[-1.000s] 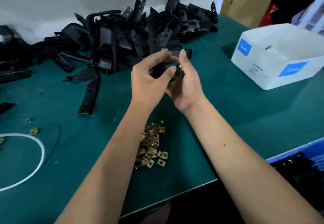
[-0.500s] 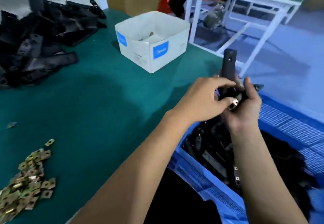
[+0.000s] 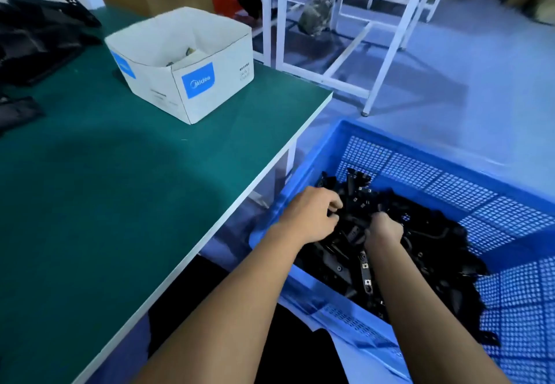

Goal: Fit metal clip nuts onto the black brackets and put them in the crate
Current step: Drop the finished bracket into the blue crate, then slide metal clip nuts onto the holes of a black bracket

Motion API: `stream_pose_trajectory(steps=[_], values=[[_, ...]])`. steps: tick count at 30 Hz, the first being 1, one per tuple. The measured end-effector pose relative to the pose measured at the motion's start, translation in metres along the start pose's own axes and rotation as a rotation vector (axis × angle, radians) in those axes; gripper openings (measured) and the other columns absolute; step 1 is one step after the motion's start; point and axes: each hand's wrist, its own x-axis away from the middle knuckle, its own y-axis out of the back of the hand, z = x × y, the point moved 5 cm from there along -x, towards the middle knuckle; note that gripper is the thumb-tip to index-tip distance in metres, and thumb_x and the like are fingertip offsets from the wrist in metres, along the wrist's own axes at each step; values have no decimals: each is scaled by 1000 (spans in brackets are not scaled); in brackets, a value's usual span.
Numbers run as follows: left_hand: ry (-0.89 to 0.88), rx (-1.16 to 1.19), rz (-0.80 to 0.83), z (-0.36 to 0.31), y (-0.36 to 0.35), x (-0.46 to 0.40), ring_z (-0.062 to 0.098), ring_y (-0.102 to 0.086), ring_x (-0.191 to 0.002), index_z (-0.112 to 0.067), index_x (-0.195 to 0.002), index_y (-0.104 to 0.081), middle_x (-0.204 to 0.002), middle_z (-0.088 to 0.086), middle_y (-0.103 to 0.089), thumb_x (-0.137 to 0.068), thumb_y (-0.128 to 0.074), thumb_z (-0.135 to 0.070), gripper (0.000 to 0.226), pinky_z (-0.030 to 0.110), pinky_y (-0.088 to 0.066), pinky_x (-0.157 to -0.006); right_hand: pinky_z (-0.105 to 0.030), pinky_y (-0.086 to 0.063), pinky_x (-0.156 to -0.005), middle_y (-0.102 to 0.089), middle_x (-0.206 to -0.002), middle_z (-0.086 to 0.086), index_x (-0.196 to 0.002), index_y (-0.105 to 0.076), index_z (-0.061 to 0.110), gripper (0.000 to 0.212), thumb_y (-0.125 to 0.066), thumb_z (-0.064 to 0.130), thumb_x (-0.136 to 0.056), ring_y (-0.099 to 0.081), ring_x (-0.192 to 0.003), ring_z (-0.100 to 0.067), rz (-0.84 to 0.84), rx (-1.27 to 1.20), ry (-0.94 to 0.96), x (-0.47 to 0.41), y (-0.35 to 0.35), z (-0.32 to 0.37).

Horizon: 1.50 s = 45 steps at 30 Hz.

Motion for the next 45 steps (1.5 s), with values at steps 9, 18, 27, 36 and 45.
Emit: stream_pose_trajectory(steps=[9, 18, 27, 36, 45], values=[[-219, 140, -508, -58, 120, -4, 11, -71, -87, -19, -96, -75, -92, -8, -75, -83, -62, -5, 23, 36, -59, -81, -11, -42, -64, -64, -71, 15, -88, -67, 16, 10, -61, 8, -85, -57, -67, 10, 354, 240, 1151, 177, -84, 116], [24, 199, -1044, 39, 261, 117, 2, -67, -77, -19, -90, -75, -84, -16, -72, -86, -63, -13, 13, 28, -57, -82, -31, -56, -85, -78, -104, 3, -120, -72, 23, 29, -57, 21, -96, -71, -95, -14, 963, 609, 1392, 373, -204, 73], [667, -176, -1614, 175, 347, 383, 14, -67, -84, -16, -96, -74, -87, -2, -75, -92, -53, -18, 21, 24, -48, -81, -30, -46, -72, -61, -81, 8, -106, -73, 19, 28, -76, 42, -90, -59, -76, -14, 1642, 1229, 1688, 556, -254, -91], [1402, -261, -1151, 238, 340, 468, 48, -50, -124, 0, -129, -52, -133, 27, -54, -86, -71, -53, 71, 50, -44, -99, -32, -38, -69, -58, -81, 13, -92, -61, 28, 18, -69, 44, -95, -59, -82, -19, 1619, 1255, 1964, 602, -276, -146], [1170, -271, -1077, 236, 346, 453, 35, -48, -122, -25, -117, -72, -119, 6, -65, -81, -61, -6, 43, 39, -41, -96, -36, -43, -72, -59, -101, 9, -104, -61, 28, 9, -64, 35, -99, -61, -92, -21, 1579, 973, 2062, 597, -259, -150]])
